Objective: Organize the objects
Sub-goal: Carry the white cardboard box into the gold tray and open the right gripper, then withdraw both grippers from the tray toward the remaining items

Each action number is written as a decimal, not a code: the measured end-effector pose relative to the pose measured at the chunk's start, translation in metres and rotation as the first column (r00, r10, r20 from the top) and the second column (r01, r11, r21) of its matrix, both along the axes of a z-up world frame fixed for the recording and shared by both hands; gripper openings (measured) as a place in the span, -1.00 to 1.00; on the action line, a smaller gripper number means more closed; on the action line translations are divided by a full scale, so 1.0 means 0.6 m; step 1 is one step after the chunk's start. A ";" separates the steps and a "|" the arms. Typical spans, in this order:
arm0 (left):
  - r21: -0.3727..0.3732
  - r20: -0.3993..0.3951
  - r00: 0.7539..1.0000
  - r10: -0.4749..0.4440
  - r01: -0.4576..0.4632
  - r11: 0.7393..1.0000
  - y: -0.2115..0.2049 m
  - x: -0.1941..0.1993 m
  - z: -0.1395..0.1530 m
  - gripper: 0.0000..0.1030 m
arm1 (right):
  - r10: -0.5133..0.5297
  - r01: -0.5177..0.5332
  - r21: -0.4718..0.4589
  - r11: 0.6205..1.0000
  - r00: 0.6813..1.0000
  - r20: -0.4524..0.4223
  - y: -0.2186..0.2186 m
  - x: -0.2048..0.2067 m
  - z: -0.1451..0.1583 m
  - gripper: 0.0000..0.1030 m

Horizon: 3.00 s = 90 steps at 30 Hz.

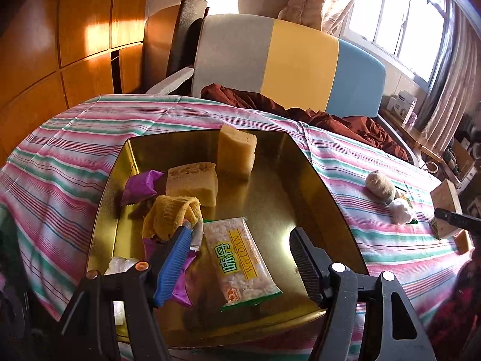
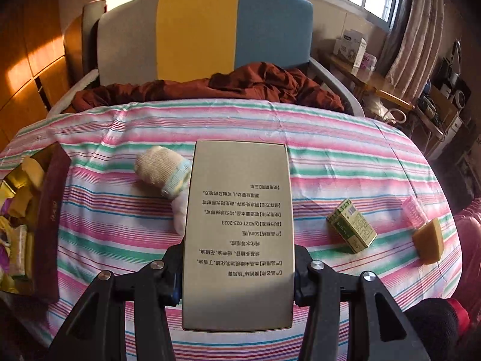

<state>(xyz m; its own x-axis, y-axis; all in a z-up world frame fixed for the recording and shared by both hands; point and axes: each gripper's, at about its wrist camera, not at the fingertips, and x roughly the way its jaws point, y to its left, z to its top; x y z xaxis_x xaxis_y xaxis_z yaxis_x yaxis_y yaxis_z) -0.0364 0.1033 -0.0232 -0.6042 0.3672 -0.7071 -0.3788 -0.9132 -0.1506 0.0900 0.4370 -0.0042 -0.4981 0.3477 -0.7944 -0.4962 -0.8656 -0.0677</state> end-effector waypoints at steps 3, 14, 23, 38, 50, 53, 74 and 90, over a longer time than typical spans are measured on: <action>0.009 0.005 1.000 0.005 -0.005 1.000 -0.008 0.000 -0.003 0.34 | 0.124 -0.125 -0.012 0.992 0.992 -0.030 -0.069 -0.028 0.027 -0.01; 0.062 -0.026 0.998 0.054 -0.053 0.997 -0.059 0.005 0.019 0.35 | 0.516 -0.515 -0.039 0.856 0.857 0.016 -0.338 -0.175 0.017 -0.02; 0.080 0.008 0.994 0.113 -0.113 0.990 -0.106 -0.001 0.006 0.36 | 0.581 -0.579 -0.064 0.813 0.795 0.175 -0.403 -0.238 -0.082 -0.01; 0.070 0.025 0.994 0.104 -0.106 0.992 -0.102 -0.002 -0.004 0.36 | 0.587 -0.581 -0.089 0.809 0.799 0.131 -0.402 -0.228 -0.099 0.43; 0.041 -0.013 0.996 0.091 -0.090 0.995 -0.086 0.010 0.014 0.37 | 0.557 -0.555 -0.050 0.830 0.830 0.027 -0.384 -0.179 -0.042 0.43; 0.028 -0.030 0.997 0.077 -0.076 0.997 -0.077 0.017 0.021 0.39 | 0.534 -0.533 -0.042 0.845 0.846 0.012 -0.364 -0.164 -0.033 0.43; -0.031 -0.072 0.992 -0.102 0.100 0.995 0.029 0.050 0.049 0.82 | 0.176 -0.175 -0.030 0.984 0.984 0.019 -0.078 -0.048 -0.024 0.63; -0.073 -0.061 0.932 -0.357 0.352 0.933 0.192 0.081 0.060 0.99 | -0.589 0.518 -0.323 0.792 0.787 -0.182 0.280 0.202 -0.036 0.66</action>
<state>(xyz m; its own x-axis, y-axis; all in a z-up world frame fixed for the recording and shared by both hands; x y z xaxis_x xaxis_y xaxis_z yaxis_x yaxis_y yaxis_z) 0.0121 0.2187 0.0127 -0.4927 0.5251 -0.6939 -0.6872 -0.7240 -0.0599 0.2110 0.6052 -0.0255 -0.4773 0.4418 -0.7596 -0.8619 -0.4039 0.3066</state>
